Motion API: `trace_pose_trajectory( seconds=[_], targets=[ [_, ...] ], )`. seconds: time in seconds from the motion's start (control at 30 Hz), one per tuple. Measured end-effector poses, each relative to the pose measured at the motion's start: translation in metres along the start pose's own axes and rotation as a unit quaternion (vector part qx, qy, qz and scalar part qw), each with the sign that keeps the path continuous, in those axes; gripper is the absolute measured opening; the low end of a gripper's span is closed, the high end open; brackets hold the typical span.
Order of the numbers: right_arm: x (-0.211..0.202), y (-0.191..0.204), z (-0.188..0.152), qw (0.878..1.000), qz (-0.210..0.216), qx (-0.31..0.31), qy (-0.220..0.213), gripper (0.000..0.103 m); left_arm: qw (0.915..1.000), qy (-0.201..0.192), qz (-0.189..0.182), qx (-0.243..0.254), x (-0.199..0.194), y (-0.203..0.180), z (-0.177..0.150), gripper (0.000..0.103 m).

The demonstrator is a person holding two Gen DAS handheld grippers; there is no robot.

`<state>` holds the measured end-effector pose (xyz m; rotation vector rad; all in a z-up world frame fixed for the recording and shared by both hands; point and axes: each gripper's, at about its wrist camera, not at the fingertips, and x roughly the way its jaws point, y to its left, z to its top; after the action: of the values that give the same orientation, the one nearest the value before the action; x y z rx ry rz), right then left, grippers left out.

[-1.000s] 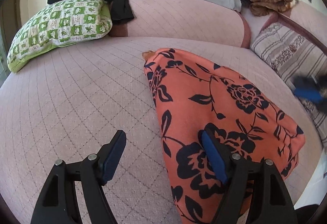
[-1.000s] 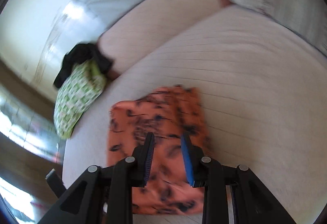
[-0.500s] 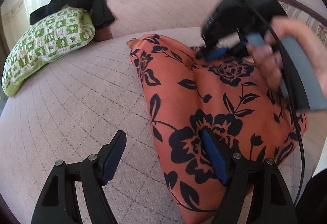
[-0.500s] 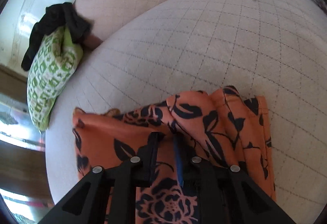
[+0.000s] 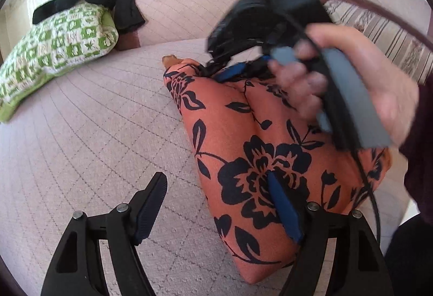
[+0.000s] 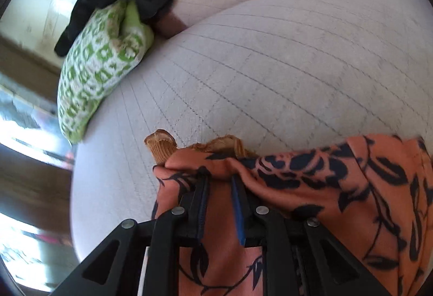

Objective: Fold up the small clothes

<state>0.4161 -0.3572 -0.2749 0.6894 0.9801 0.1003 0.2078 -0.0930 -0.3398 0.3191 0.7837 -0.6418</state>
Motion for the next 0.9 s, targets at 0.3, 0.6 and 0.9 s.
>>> trace_pose_trajectory(
  seconds=[0.3,0.6,0.9],
  targets=[
    [-0.112,-0.002,-0.049,0.997,-0.021,-0.058,-0.053,0.022,0.9949,-0.021,0.009,-0.099,-0.009,0.032,0.012,0.078],
    [-0.122,-0.047,-0.150,0.992,-0.085,-0.088,0.030,0.022,0.9993,0.030,0.010,-0.020,0.010,0.001,0.001,0.078],
    [-0.128,-0.043,-0.166,0.990,-0.104,-0.084,0.031,0.022,0.9985,0.031,-0.014,-0.043,0.008,0.014,0.006,0.082]
  ],
)
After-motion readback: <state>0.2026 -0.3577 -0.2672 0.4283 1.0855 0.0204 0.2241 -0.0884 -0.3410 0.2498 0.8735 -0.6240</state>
